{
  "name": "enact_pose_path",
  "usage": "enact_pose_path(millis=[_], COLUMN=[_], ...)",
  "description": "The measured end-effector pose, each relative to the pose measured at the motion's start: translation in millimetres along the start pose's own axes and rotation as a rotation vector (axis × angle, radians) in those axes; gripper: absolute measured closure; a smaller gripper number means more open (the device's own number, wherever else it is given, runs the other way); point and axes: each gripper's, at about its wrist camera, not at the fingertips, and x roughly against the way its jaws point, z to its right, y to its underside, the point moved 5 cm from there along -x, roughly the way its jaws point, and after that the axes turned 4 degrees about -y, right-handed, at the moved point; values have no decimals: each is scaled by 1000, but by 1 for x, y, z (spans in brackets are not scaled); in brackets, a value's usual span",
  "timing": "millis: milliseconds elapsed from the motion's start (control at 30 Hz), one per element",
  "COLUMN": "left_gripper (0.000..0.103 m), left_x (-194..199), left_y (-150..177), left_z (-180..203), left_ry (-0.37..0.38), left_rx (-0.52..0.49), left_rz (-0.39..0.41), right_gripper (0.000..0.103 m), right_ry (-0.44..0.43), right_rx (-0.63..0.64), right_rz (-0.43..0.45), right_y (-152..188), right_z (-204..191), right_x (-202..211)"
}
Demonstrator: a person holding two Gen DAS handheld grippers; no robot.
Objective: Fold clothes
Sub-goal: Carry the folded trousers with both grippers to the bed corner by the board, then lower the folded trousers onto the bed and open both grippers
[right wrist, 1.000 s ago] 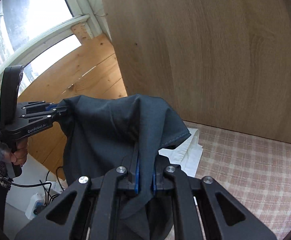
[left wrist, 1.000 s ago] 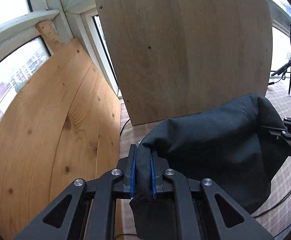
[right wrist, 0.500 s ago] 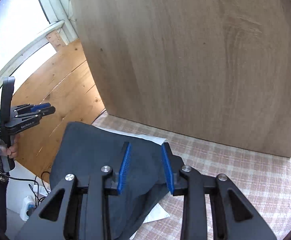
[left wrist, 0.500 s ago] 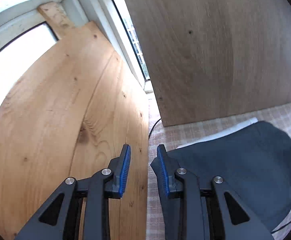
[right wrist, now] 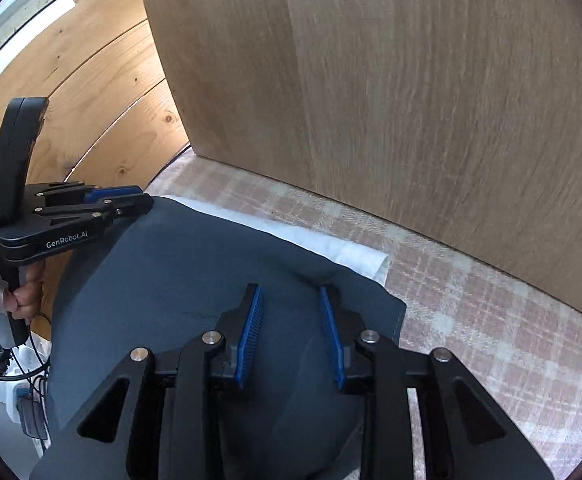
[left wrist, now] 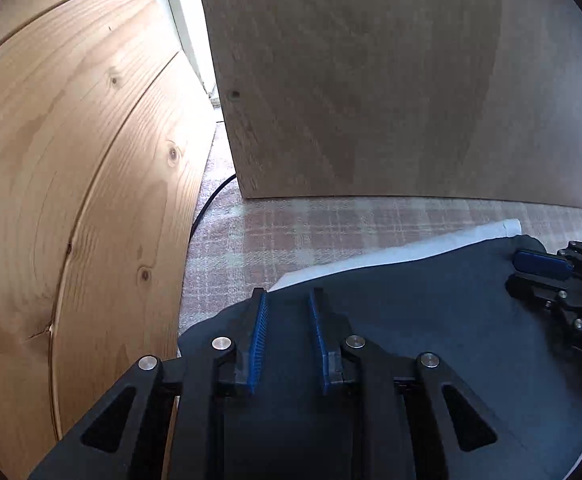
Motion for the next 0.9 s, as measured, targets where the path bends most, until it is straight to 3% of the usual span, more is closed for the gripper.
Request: enact_pose_path(millis=[67, 233, 300, 500, 733, 900], left_gripper=[82, 83, 82, 79, 80, 80], left_x=[15, 83, 107, 159, 193, 212], left_y=[-3, 19, 43, 125, 186, 215], left_z=[-4, -11, 0, 31, 34, 32], left_ry=[-54, -5, 16, 148, 212, 233], left_rx=[-13, 40, 17, 30, 92, 129], left_rz=[19, 98, 119, 87, 89, 95], right_gripper=[72, 71, 63, 62, 62, 62], right_ry=[6, -47, -68, -131, -98, -142], right_rx=[-1, 17, 25, 46, 241, 315], right_rz=[-13, -55, -72, -122, -283, -269], right_y=[8, 56, 75, 132, 222, 213], right_z=[-3, -26, -35, -62, -88, -116], right_x=[13, 46, 60, 100, 118, 84])
